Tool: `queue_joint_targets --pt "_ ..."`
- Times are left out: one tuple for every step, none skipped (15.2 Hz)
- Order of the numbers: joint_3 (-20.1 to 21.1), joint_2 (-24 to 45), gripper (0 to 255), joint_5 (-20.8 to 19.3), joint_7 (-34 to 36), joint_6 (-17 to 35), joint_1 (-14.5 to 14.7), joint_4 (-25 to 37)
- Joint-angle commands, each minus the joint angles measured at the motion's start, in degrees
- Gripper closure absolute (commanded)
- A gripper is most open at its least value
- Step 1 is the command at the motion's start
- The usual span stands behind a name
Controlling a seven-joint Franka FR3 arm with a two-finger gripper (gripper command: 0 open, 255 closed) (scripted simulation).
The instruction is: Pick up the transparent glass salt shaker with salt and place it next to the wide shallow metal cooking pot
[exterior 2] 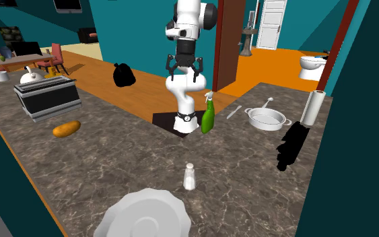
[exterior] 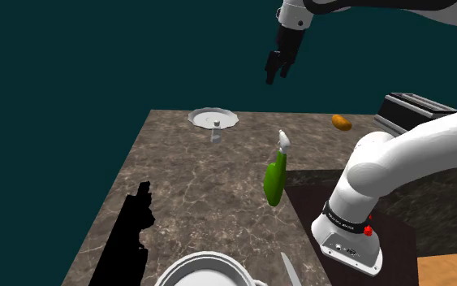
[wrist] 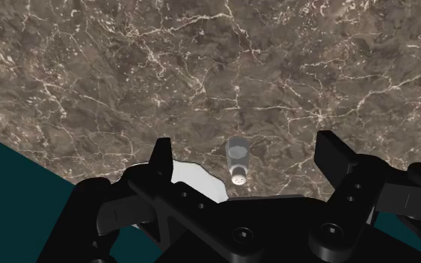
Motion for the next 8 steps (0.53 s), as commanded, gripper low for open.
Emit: queue_joint_targets --pt "0.0 0.0 0 0.0 0.0 0.0 0.0 0.0" --pt "-0.4 0.77 0 -0.07 -0.44 2.28 0.15 -1.17" --pt "-0.81 1.64 0 -0.14 -0.89 4.56 0.31 -2.25" --pt "-1.22 2.61 0 -0.21 -1.34 6.85 0.47 -3.24" --pt "-1.63 3.66 0 -0.26 -1.8 9.15 0.64 -4.15" --pt "-2.03 4.81 0 -0.3 -2.26 11.45 0.81 -4.97" --pt "-2.43 6.06 0 -0.33 -2.74 13.75 0.97 -5.7" --pt "-2.84 7.39 0 -0.33 -3.23 16.05 1.15 -6.34"
